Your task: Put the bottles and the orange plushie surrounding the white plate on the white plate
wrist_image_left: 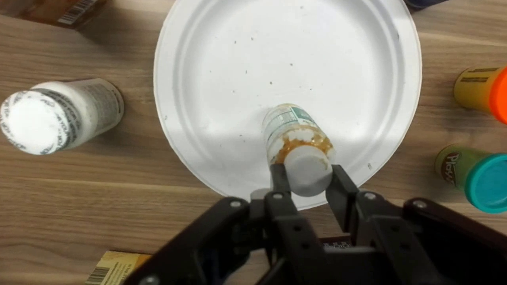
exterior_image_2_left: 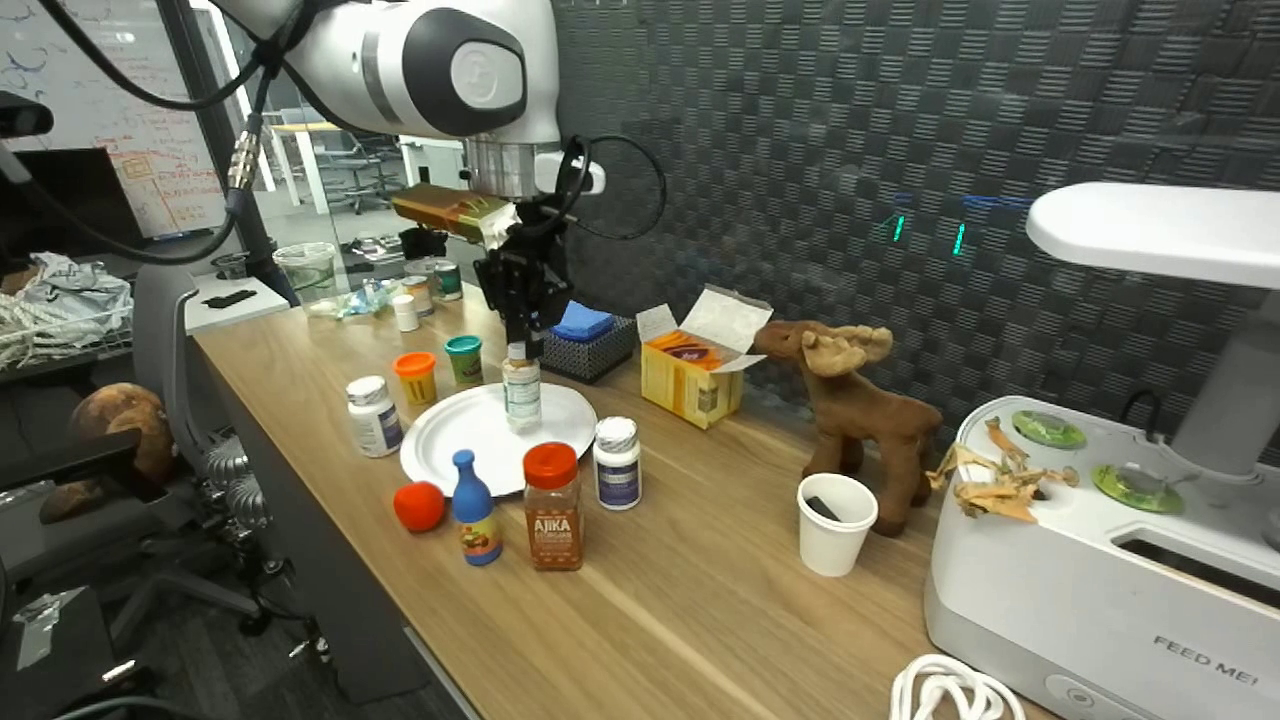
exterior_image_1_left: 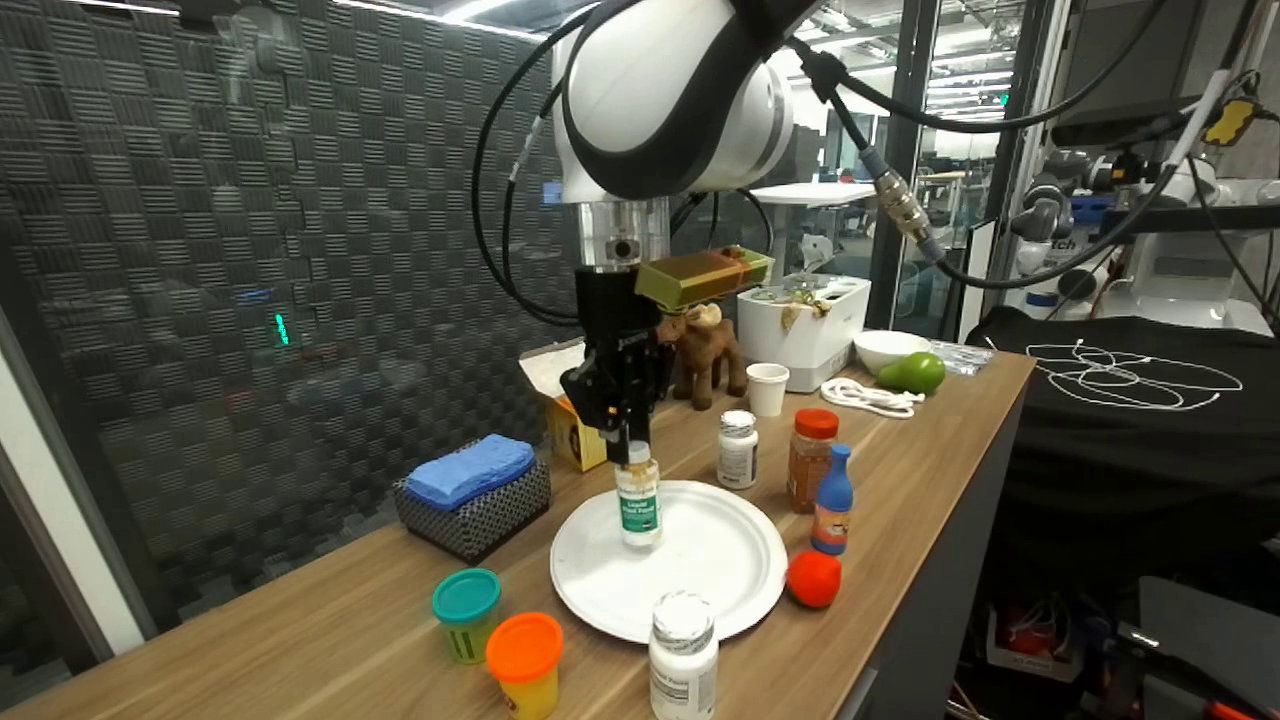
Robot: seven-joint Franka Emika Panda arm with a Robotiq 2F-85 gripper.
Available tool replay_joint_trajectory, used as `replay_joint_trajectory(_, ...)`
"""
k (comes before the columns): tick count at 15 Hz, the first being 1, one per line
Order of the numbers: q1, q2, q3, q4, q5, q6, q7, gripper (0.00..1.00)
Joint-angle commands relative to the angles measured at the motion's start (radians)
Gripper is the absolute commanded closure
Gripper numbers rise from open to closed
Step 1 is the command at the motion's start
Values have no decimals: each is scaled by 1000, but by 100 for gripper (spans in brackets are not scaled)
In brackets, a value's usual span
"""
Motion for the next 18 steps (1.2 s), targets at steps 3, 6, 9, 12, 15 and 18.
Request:
replay_joint_trajectory(3,-15,-29,11,-55,20,122,-35,93)
replay_joint_trajectory(6,-14,-35,14,-73,20,145,-49,45)
replay_joint_trajectory(9,-17,-58,16,-87,22,157,-57,29)
replay_joint_trajectory(12,-20,-107,2,-97,9,158,-36,6)
replay_joint_trajectory(15,-29,-173,-32,-115,-37,125,-4,0)
replay_joint_trajectory(18,-56,-227,-66,-145,-77,73,-2,0)
